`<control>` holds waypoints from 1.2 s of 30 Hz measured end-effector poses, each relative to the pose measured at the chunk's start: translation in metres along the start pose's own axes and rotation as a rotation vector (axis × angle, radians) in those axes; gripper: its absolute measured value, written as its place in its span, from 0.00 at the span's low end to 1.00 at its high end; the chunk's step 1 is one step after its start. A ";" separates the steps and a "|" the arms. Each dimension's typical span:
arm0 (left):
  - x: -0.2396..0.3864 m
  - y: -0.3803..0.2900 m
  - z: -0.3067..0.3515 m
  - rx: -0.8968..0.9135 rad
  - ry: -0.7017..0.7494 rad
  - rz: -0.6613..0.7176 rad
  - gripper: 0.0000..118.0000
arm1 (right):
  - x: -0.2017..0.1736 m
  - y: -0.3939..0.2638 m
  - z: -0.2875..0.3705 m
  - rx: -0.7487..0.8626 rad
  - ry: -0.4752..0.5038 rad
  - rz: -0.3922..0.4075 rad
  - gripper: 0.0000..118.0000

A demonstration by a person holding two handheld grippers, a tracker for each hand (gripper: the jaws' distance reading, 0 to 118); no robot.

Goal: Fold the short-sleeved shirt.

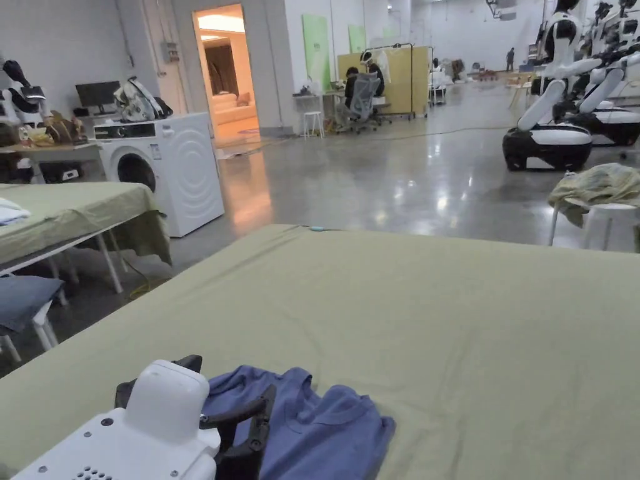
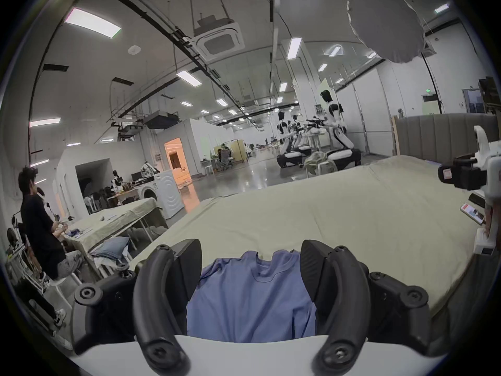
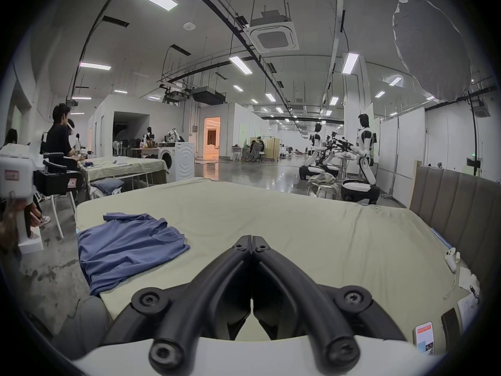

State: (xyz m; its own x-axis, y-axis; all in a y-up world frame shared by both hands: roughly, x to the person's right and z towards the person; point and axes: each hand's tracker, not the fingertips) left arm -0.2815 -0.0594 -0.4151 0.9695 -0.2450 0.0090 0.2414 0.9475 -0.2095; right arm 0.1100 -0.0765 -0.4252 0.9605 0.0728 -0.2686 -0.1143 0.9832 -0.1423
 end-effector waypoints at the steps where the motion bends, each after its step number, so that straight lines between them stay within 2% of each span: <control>1: -0.002 -0.003 -0.010 -0.030 -0.032 0.018 0.64 | 0.003 -0.002 -0.001 -0.011 -0.003 -0.010 0.00; 6: -0.025 -0.025 -0.089 -0.218 -0.222 0.291 0.64 | 0.018 -0.012 -0.004 -0.058 -0.017 -0.046 0.00; 12: -0.042 -0.074 -0.184 -0.467 -0.256 0.375 0.64 | 0.032 -0.028 -0.014 -0.125 -0.026 -0.082 0.00; 21: -0.024 -0.118 -0.246 -0.677 -0.282 0.333 0.64 | 0.033 -0.046 -0.036 -0.213 -0.025 -0.123 0.00; 26: -0.026 -0.115 -0.251 -0.675 -0.274 0.326 0.64 | 0.034 -0.053 -0.038 -0.237 -0.020 -0.131 0.00; 30: -0.020 -0.117 -0.253 -0.688 -0.262 0.303 0.62 | 0.037 -0.061 -0.038 -0.259 -0.009 -0.193 0.00; 32: -0.016 -0.116 -0.253 -0.704 -0.255 0.269 0.60 | 0.037 -0.062 -0.037 -0.267 -0.013 -0.192 0.00; 34: -0.017 -0.115 -0.252 -0.702 -0.249 0.250 0.52 | 0.037 -0.063 -0.032 -0.270 -0.022 -0.181 0.00; 35: -0.018 -0.113 -0.250 -0.700 -0.241 0.252 0.40 | 0.038 -0.063 -0.030 -0.270 -0.024 -0.182 0.00; 36: -0.019 -0.110 -0.247 -0.683 -0.240 0.254 0.09 | 0.039 -0.063 -0.028 -0.271 -0.024 -0.187 0.00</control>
State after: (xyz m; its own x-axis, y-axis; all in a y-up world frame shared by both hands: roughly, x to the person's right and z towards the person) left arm -0.3375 -0.2096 -0.6338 0.9932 0.0885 0.0750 0.0051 0.6123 -0.7906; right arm 0.1479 -0.1401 -0.4537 0.9766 -0.0973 -0.1916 0.0040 0.8997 -0.4365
